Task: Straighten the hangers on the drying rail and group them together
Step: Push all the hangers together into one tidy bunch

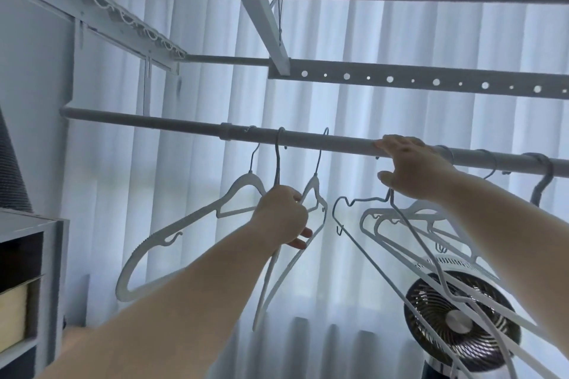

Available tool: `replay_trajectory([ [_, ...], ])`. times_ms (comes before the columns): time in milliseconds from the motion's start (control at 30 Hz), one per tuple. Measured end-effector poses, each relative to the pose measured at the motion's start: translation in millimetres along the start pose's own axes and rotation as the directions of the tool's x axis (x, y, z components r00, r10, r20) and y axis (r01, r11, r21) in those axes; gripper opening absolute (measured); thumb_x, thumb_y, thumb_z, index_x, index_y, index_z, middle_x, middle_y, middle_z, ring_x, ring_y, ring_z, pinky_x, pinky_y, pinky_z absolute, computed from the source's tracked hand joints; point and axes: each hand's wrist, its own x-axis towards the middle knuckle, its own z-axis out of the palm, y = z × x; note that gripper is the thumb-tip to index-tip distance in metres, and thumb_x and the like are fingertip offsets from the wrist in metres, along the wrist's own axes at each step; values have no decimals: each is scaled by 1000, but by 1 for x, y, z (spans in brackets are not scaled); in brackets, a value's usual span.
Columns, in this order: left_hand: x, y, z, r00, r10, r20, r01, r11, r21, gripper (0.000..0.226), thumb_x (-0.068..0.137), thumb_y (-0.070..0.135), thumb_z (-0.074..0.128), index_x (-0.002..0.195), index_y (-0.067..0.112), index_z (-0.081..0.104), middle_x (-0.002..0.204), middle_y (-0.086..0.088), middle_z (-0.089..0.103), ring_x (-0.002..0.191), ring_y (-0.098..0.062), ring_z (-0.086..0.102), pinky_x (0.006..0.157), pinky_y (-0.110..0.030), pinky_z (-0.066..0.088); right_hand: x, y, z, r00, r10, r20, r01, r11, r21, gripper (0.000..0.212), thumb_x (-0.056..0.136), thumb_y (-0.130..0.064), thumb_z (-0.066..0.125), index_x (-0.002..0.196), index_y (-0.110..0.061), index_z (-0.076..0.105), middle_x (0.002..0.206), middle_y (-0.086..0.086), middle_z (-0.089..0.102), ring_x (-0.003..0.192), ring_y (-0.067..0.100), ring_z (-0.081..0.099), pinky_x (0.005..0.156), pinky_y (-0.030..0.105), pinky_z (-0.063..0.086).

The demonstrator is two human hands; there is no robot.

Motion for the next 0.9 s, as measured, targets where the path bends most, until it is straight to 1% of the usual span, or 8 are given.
replay_trajectory([
  [233,-4,3,10,998,-20,55,15,997,81,43,87,-1,31,126,6,45,99,-6,51,57,-15,65,43,-25,54,-2,-3,1,1000,-11,2,11,998,-59,54,89,-24,47,139,-19,28,148,1,31,136,23,24,110,38,18],
  [333,-9,9,6,998,33,52,-48,944,327,41,88,11,38,129,14,45,106,-6,60,87,-27,68,67,-34,58,-3,-7,0,998,15,-61,-18,999,-42,52,89,-24,47,138,-19,31,145,3,35,134,24,24,112,39,14],
  [433,-14,11,-9,980,194,-43,-138,818,559,37,89,31,45,125,22,50,126,0,56,112,-23,55,92,-32,46,-3,-17,-4,982,-36,-183,40,999,19,49,88,-21,48,135,-16,37,142,7,38,133,26,24,111,37,15],
  [600,-41,-13,-65,814,488,-315,-189,736,650,22,86,34,52,104,25,62,109,5,67,92,-18,58,71,-25,37,0,-46,-6,945,-213,-249,233,971,52,43,88,-20,48,130,-16,44,138,5,45,130,24,34,110,32,19],
  [667,-47,-30,-89,789,474,-390,-106,731,674,25,87,34,52,108,23,61,112,4,67,98,-20,59,73,-29,40,6,-62,-4,916,-272,-294,305,950,69,37,89,-15,47,125,-15,51,132,4,52,124,24,42,105,30,26],
  [767,-51,-54,-111,852,349,-391,26,718,696,34,87,40,48,117,24,53,118,5,62,104,-21,59,74,-30,42,21,-85,0,907,-282,-313,330,938,112,33,89,-14,46,121,-14,55,128,5,57,121,24,45,99,31,33],
  [833,-51,-67,-117,911,230,-343,81,715,694,35,88,45,44,117,27,49,109,8,61,99,-18,59,72,-29,41,34,-100,6,911,-288,-297,337,933,130,35,89,-18,47,124,-15,52,131,4,55,123,23,43,100,32,33],
  [900,-49,-76,-121,944,139,-298,98,746,659,23,89,46,42,101,29,51,92,10,60,89,-19,58,70,-29,42,46,-114,13,928,-290,-234,325,937,128,42,89,-25,48,130,-16,46,135,3,51,127,24,39,103,33,30],
])
